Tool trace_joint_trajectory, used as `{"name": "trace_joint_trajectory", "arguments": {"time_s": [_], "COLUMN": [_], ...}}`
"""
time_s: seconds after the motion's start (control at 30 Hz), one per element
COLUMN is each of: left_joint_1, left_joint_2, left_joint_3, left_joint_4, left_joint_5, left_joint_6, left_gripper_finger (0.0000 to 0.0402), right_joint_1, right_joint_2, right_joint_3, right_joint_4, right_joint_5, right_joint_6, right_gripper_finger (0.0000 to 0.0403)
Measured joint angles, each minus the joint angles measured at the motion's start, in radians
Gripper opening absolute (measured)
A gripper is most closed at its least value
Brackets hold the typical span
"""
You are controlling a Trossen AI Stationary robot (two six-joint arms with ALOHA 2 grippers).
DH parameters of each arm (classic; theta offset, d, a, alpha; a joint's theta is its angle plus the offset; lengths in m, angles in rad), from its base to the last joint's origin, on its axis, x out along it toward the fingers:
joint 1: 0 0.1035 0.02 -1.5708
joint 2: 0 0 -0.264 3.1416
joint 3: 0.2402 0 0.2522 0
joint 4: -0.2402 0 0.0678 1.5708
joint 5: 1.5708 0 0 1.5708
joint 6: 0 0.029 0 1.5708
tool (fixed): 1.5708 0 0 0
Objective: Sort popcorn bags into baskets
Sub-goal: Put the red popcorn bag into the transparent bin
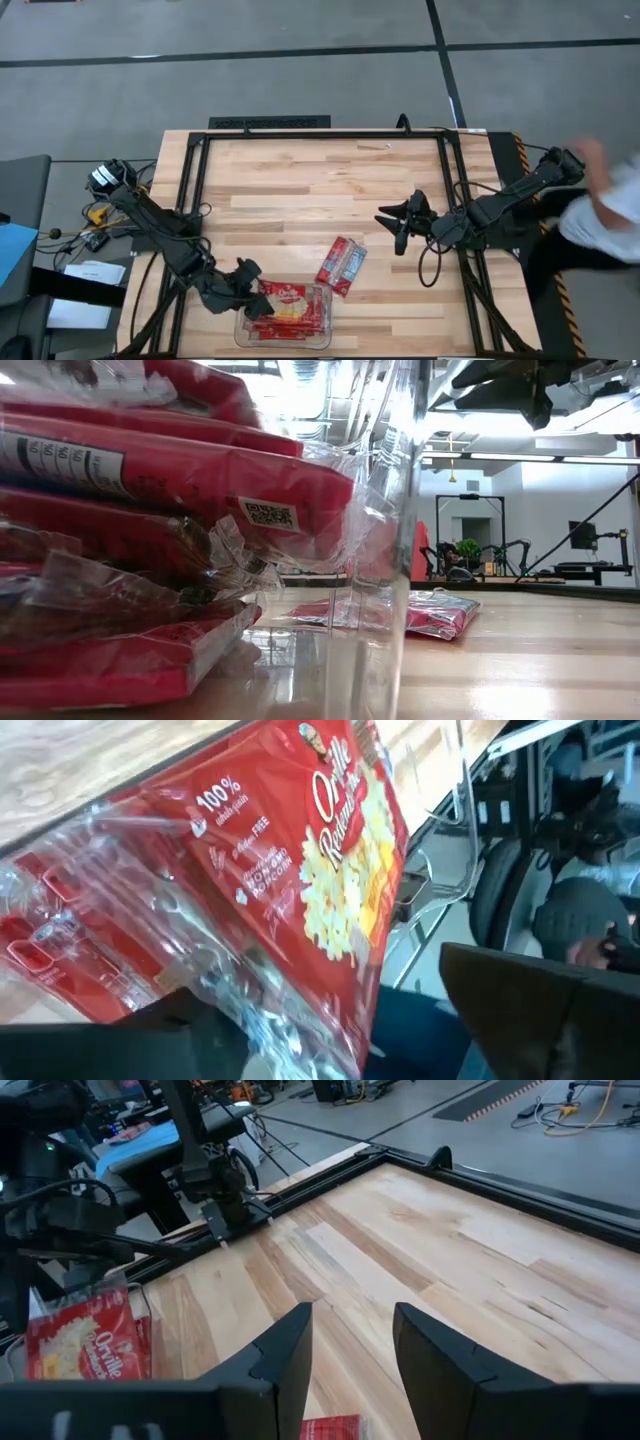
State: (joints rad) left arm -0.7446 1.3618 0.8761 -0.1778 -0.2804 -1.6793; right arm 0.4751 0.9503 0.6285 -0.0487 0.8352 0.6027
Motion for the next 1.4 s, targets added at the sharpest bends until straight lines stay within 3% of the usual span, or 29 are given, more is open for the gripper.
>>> {"name": "trace_joint_trajectory", "arguments": {"time_s": [0.13, 0.33, 0.5, 0.6, 0.73, 0.97, 1.03, 1.23, 1.4], "left_joint_1": [0.062, 0.132, 0.144, 0.144, 0.144, 0.144, 0.144, 0.182, 0.235], "left_joint_2": [-0.015, -0.092, -0.183, -0.244, -0.311, -0.356, -0.354, -0.348, -0.356], "left_joint_3": [0.000, 0.001, 0.001, 0.001, 0.001, 0.001, 0.001, 0.001, 0.001], "left_joint_4": [-0.032, -0.100, -0.219, -0.296, -0.402, -0.456, -0.471, -0.508, -0.505], "left_joint_5": [0.096, 0.148, 0.176, 0.174, 0.089, -0.015, -0.027, 0.008, 0.019], "left_joint_6": [0.029, 0.061, 0.027, 0.005, -0.010, -0.030, -0.031, -0.053, 0.004], "left_gripper_finger": [0.0311, 0.0322, 0.0323, 0.0323, 0.0323, 0.0323, 0.0323, 0.0323, 0.0323], "right_joint_1": [-0.012, -0.082, -0.113, -0.112, -0.109, -0.124, -0.111, -0.122, -0.184], "right_joint_2": [0.032, 0.141, 0.266, 0.342, 0.444, 0.596, 0.633, 0.785, 0.856], "right_joint_3": [0.000, -0.001, 0.006, 0.031, 0.075, 0.172, 0.206, 0.265, 0.321], "right_joint_4": [-0.005, -0.006, -0.007, -0.049, -0.138, -0.202, -0.198, -0.203, -0.193], "right_joint_5": [-0.023, -0.223, -0.345, -0.408, -0.421, -0.598, -0.606, -0.625, -0.625], "right_joint_6": [0.004, 0.051, 0.112, 0.113, 0.115, 0.091, 0.081, 0.075, 0.036], "right_gripper_finger": [0.0172, 0.0170, 0.0143, 0.0119, 0.0094, 0.0093, 0.0082, 0.0034, 0.0017]}}
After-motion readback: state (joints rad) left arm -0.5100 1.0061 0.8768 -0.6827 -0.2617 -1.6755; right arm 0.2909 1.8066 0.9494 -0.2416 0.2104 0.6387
